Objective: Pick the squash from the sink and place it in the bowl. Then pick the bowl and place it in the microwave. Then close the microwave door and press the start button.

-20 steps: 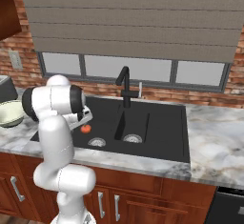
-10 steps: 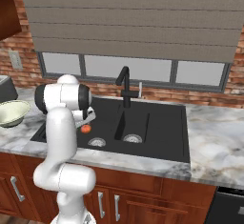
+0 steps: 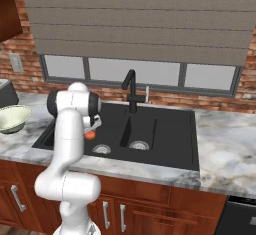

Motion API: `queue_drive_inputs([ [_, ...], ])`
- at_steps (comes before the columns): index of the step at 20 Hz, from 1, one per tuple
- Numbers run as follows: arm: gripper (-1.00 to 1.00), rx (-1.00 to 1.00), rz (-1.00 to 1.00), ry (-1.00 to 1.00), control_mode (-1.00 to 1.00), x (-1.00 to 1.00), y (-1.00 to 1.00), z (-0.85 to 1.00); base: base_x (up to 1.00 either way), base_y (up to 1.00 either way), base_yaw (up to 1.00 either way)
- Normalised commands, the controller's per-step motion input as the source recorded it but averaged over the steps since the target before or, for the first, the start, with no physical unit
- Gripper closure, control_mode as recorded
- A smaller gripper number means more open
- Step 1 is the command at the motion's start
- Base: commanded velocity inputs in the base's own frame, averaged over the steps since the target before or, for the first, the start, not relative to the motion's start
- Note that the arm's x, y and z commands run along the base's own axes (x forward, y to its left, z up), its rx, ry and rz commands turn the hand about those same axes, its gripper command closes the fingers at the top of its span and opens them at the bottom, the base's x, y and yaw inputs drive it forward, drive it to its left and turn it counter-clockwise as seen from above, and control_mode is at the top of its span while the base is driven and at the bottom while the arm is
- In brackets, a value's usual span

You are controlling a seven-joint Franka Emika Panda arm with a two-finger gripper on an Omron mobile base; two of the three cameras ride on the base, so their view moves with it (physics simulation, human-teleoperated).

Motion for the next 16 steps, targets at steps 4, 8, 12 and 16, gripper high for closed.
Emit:
queue_drive_inputs([
  [4, -1.0, 0.0, 0.0, 0.02, -1.0, 0.48, 0.19, -0.39, 0.0, 0.0, 0.0],
  [8, -1.0, 0.0, 0.0, 0.02, -1.0, 0.45, 0.13, -0.39, 0.0, 0.0, 0.0],
  [12, -1.0, 0.0, 0.0, 0.03, -1.0, 0.49, 0.04, -0.31, 0.0, 0.0, 0.0],
  [16, 1.0, 0.0, 0.0, 0.01, -1.0, 0.27, 0.0, -0.2, 0.0, 0.0, 0.0],
])
